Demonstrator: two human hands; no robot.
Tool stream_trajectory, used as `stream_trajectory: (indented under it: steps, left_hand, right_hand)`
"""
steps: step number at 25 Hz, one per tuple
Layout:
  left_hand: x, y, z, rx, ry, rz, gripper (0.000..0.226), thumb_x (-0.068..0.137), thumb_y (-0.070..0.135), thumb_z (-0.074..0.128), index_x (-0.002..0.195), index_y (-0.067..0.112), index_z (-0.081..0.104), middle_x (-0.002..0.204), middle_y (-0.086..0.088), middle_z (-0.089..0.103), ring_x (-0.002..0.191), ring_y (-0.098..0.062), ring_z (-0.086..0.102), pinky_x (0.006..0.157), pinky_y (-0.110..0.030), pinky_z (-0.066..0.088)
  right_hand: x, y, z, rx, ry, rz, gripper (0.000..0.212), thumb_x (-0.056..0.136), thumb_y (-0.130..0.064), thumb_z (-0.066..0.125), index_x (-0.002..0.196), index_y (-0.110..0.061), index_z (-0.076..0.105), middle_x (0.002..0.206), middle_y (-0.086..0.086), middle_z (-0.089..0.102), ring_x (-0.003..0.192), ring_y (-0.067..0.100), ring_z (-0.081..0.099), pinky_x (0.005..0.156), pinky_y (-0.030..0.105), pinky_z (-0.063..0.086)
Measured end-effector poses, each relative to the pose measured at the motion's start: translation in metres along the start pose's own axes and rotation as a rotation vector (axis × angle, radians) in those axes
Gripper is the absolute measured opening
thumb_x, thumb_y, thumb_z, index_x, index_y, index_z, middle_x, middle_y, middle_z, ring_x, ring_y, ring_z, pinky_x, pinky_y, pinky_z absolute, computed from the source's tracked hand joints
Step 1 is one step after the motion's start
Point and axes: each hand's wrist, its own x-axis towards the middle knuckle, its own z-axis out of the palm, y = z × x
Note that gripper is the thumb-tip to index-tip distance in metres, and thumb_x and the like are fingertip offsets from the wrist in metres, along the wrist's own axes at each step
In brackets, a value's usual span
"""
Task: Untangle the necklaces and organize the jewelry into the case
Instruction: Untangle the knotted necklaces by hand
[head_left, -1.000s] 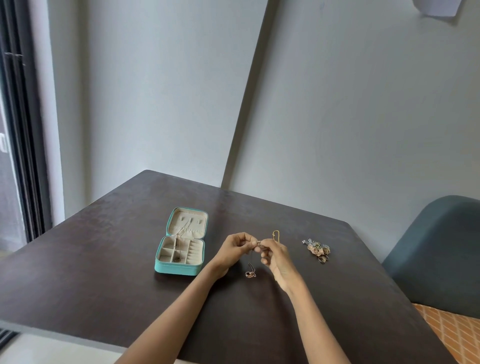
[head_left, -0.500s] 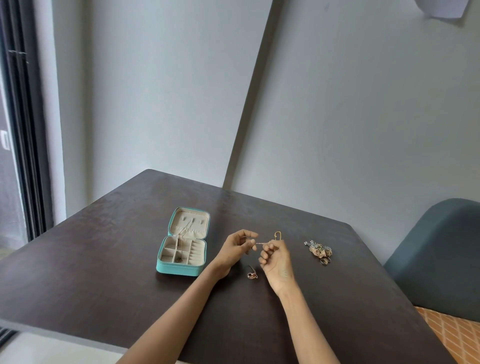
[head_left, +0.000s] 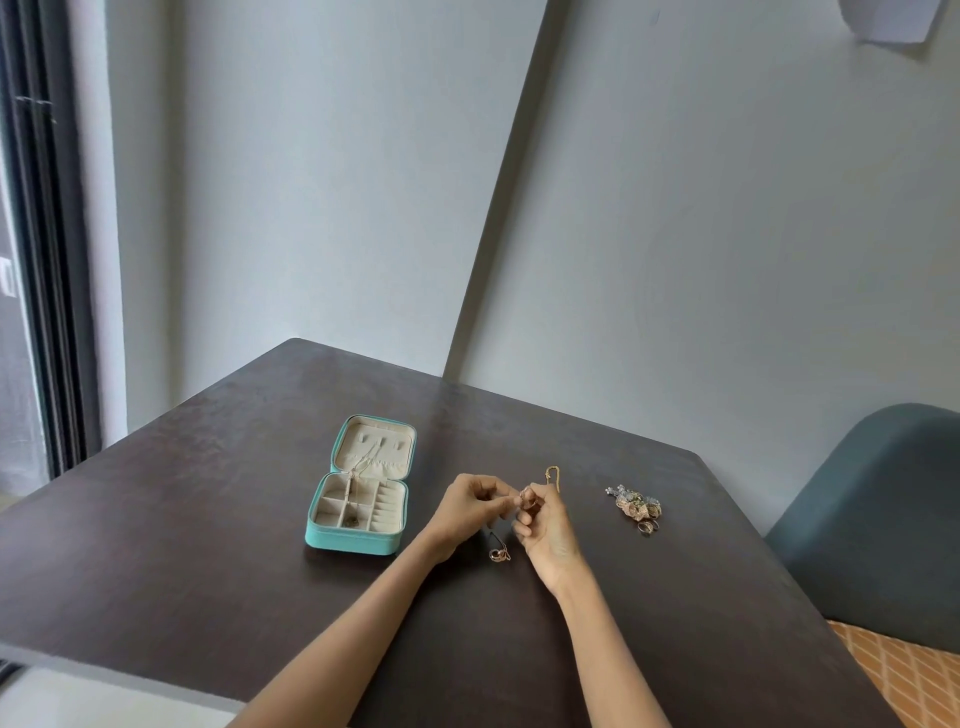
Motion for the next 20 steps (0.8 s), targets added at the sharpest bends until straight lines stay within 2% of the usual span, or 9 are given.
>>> stream_trajectory:
  steps: [4,10,16,20]
  left_hand:
    - [0.000,0.006,0.000,-0.074,0.040,0.002,0.011,0.088,0.010,0.065,0.077,0.010,0.068,0.054,0.002,0.055,0.040,-0.008,0.046,0.042,-0.018,0.041]
    - [-0.003,0.008,0.000,-0.106,0.058,0.004,0.014,0.090,0.005,0.061,0.077,0.010,0.064,0.053,0.000,0.052,0.039,-0.007,0.044,0.039,-0.019,0.040]
    - [-0.005,0.014,0.001,-0.143,0.082,0.027,0.011,0.090,0.001,0.057,0.080,0.004,0.060,0.058,0.002,0.055,0.044,-0.002,0.046,0.042,-0.016,0.039]
    - [-0.005,0.012,-0.001,-0.116,0.074,0.048,0.009,0.090,0.000,0.057,0.083,0.002,0.061,0.069,-0.007,0.058,0.048,-0.002,0.048,0.046,-0.017,0.041]
  right_hand:
    - [0.000,0.001,0.000,-0.012,0.001,-0.019,0.026,0.089,-0.009,0.041,0.063,-0.012,0.042,0.059,-0.001,0.038,0.038,0.006,0.033,0.036,0.018,0.020]
    - [-0.003,0.002,0.001,-0.131,-0.014,-0.020,0.036,0.092,-0.016,0.048,0.058,-0.014,0.039,0.051,-0.002,0.035,0.035,0.006,0.032,0.033,0.017,0.020]
    - [-0.003,0.002,-0.001,-0.184,-0.033,-0.069,0.016,0.092,-0.010,0.052,0.077,-0.010,0.056,0.063,0.001,0.049,0.040,0.004,0.038,0.033,0.015,0.022]
    - [-0.003,0.004,-0.004,-0.223,-0.072,-0.088,0.011,0.090,-0.011,0.059,0.082,-0.007,0.065,0.066,-0.002,0.055,0.042,0.002,0.038,0.035,0.013,0.024]
